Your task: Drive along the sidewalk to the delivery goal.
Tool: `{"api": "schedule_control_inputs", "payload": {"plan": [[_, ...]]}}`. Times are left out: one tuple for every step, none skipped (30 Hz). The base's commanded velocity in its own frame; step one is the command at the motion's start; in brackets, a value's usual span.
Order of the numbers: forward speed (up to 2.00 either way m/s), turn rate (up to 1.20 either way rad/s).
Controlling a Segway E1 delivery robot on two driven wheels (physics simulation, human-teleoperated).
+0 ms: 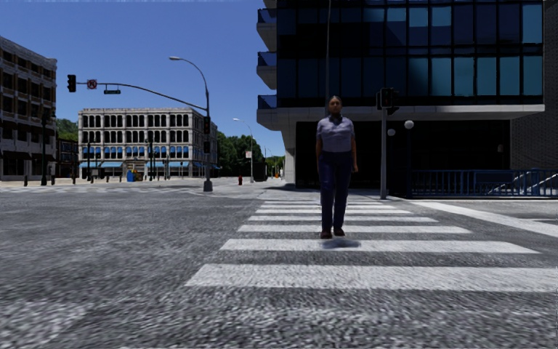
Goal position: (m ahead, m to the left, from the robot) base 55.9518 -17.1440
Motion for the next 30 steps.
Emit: {"api": "schedule_control_inputs", "payload": {"plan": [[2.0, 0.0], [2.0, 0.0], [2.0, 0.0], [2.0, 0.0], [2.0, 0.0], [2.0, 0.0], [2.0, 0.12], [2.0, 0.12], [2.0, 0.16], [1.95, 0.21], [1.84, 0.24], [1.79, 0.27], [1.79, 0.27], [1.71, 0.4], [1.67, 0.45], [1.64, 0.47], [1.64, 0.47], [1.59, 0.47], [1.56, 0.47], [1.54, 0.47], [1.54, 0.47], [1.53, 0.27], [1.52, 0.0], [1.52, 0.0], [1.52, 0.0], [1.51, 0.0], [1.51, 0.0], [1.51, 0.0], [1.51, 0.0], [1.5, -0.05]]}}
